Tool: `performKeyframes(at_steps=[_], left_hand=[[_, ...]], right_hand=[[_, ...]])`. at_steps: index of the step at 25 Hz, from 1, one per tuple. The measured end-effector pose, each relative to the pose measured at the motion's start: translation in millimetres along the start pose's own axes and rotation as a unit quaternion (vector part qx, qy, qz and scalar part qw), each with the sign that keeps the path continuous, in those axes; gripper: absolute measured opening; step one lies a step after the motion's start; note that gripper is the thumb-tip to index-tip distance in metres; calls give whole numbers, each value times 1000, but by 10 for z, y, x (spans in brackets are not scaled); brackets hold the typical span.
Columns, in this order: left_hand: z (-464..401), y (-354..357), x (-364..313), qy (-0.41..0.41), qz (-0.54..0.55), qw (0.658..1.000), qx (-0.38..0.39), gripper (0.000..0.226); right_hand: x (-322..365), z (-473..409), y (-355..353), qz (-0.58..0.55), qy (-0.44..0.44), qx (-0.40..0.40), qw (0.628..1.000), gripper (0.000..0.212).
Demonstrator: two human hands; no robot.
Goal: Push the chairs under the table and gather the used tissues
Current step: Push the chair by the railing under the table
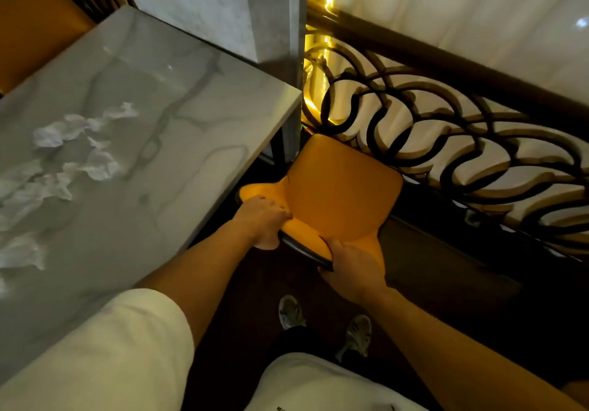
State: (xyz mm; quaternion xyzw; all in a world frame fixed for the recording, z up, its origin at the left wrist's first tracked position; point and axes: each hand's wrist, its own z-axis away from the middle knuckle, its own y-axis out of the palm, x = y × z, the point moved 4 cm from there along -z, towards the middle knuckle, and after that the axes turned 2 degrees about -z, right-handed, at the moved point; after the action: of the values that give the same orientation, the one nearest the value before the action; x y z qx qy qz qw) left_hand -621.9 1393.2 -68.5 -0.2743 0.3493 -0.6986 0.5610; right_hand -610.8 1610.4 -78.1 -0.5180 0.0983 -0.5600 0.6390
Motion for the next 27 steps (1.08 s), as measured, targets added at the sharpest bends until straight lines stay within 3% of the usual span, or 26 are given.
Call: performKeyframes(at_steps=[9,19,27], left_hand=[[467,177,-708,-120,56,991,18,74],[965,531,-1660,-274,160,948,9,74],[1152,784,-1834,-302,191,934,-13,72]], right_hand=[[-356,405,34,8,-108,65,992,76],[-761,765,-3,106,-260,112,953,73],[-734,768,90,152,-291,137,934,76]])
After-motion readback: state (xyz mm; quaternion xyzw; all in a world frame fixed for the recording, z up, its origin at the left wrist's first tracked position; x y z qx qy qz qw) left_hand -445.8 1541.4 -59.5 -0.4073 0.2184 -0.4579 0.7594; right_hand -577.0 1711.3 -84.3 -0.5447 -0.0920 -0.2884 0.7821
